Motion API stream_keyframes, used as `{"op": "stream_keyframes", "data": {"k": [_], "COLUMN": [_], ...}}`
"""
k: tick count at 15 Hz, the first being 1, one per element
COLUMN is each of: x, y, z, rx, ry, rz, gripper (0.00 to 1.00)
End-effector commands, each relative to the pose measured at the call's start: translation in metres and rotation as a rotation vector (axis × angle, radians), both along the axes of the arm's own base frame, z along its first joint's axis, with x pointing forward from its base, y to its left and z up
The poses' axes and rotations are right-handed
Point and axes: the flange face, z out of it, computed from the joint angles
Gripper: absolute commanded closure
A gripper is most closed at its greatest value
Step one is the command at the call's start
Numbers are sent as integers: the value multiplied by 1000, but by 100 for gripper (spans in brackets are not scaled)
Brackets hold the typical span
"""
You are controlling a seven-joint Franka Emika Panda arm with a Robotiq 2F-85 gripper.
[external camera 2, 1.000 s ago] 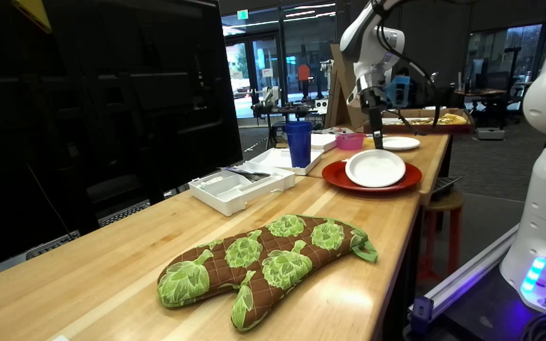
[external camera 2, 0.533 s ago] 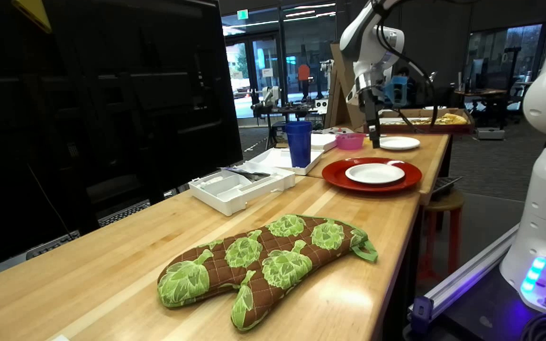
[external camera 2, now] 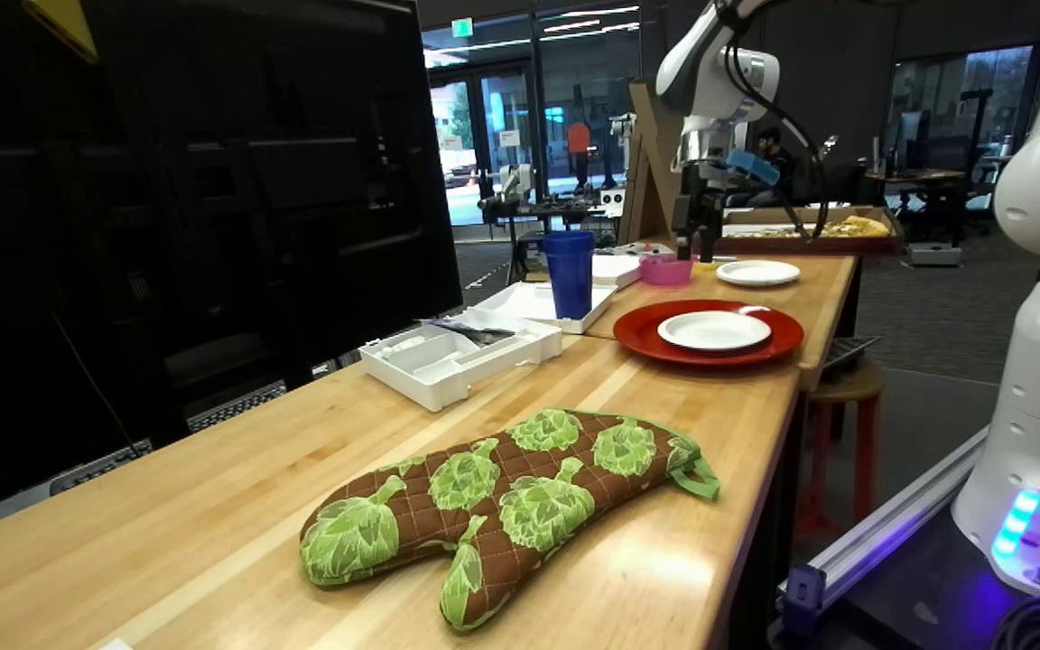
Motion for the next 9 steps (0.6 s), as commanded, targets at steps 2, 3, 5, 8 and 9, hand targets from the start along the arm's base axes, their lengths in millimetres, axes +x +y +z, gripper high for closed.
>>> {"op": "stream_keyframes", "data": {"k": [2,3,5,8,9], "x": [-9,-11,-16,-26,-29], "y": [-46,-58,-80,-110,-118], "z": [11,11,9,3,1], "rx": [-74,-77,-67,-58,-54], "ry": [-48,-49,-39,-19,-12], "rz": [-232,-282,-360,-462,-492], "gripper": [0,0,0,0,0]}}
